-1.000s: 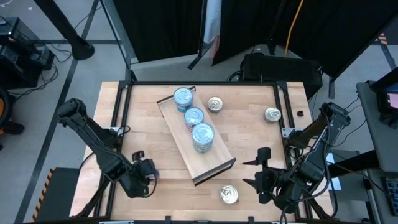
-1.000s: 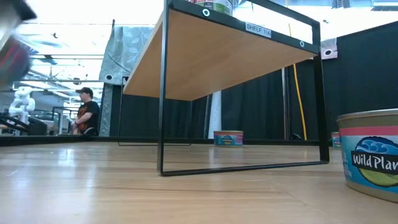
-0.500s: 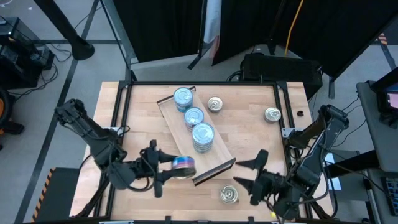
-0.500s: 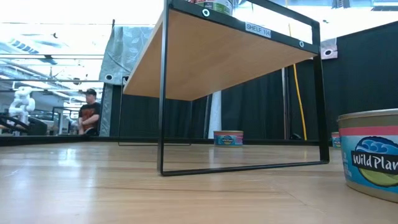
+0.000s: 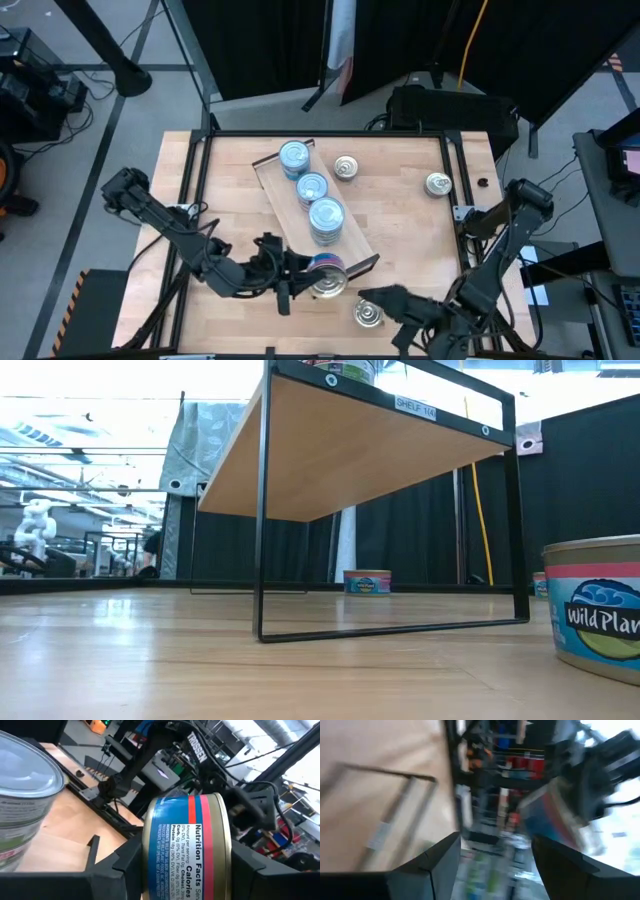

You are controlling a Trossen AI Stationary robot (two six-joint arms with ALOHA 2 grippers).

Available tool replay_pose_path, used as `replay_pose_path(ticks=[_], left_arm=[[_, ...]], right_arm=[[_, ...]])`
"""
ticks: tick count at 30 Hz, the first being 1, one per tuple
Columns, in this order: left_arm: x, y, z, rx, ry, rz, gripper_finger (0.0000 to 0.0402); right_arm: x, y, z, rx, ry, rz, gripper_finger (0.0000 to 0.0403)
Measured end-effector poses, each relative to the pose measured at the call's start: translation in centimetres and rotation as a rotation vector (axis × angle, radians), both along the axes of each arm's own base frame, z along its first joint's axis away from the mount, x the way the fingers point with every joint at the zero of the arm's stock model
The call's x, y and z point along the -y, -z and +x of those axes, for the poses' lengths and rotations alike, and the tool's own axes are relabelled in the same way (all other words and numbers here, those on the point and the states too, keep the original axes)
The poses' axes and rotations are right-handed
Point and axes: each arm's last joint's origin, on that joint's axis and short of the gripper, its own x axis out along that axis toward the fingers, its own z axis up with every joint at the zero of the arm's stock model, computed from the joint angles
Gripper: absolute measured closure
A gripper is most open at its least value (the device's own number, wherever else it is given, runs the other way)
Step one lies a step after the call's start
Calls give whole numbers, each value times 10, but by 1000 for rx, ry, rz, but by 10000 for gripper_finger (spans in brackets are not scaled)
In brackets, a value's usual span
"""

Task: Stack canned seafood by type on shelf
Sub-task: Put the blue-pink tuna can on the shelf

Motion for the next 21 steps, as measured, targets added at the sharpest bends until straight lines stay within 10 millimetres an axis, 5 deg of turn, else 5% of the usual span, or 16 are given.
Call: replay_pose_path(ticks=[5,21], left_arm=[[2,4,3,4,-3,-41,214],[-6,4,9,9,15,-215,203]], right_arm=[[-12,2,11,30,12,-230,168],[-1,-14,35,35,-74,-434,168]])
